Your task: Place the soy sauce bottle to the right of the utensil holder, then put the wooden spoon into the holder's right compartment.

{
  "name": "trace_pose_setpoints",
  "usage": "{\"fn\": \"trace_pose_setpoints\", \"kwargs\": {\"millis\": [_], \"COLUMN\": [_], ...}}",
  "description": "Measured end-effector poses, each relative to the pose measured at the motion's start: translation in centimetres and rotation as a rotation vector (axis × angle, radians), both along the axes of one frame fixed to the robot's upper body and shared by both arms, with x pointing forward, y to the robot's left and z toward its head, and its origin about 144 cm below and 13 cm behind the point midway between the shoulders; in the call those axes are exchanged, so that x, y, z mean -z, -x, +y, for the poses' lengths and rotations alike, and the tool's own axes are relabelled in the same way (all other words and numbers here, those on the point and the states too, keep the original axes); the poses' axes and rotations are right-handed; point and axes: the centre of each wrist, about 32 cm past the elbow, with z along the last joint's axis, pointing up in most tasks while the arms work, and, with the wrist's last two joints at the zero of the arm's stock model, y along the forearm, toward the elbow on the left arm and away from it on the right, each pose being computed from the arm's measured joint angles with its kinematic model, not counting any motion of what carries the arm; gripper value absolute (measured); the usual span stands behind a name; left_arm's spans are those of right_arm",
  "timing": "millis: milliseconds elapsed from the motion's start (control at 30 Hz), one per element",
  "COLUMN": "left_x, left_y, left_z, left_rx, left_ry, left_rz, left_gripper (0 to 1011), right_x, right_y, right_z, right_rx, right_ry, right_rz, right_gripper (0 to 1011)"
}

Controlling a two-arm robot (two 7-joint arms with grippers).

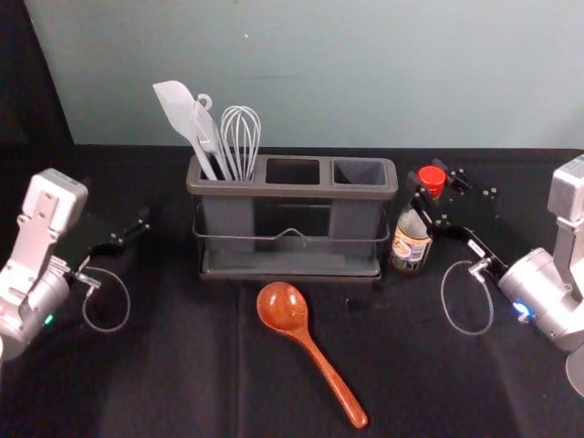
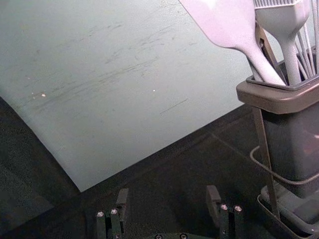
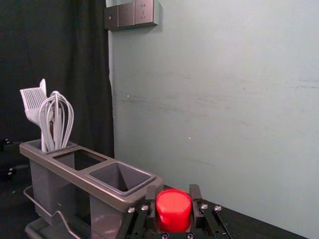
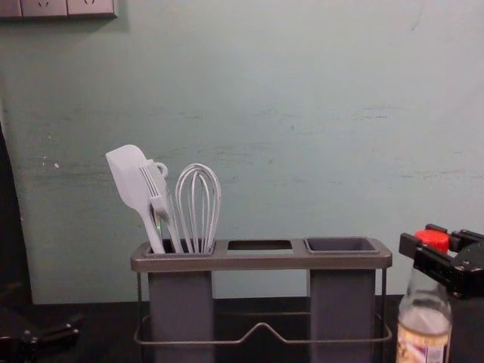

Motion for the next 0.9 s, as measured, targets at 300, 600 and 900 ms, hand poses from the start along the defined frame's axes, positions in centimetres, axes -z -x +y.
{"fn": "trace_pose_setpoints", "kwargs": {"millis": [300,600,900], "left_x": [0.0,0.0,0.0], "left_y": [0.0,0.0,0.0], "left_z": [0.0,0.0,0.0], "left_rx": [0.0,0.0,0.0], "left_ry": [0.0,0.0,0.0], "left_rz": [0.0,0.0,0.0], "left_gripper": [1000,1000,1000], "right_x": [-0.5,-2.2,-2.9], "right_y": [0.4,1.7,3.6], "right_z": [-0.3,-0.4,0.8], "right_rx": [0.009,0.001,-0.042], "right_ry": [-0.016,-0.021,-0.025], "right_rz": [-0.032,-0.093,-0.13], "right_gripper": [682,958,1003]}}
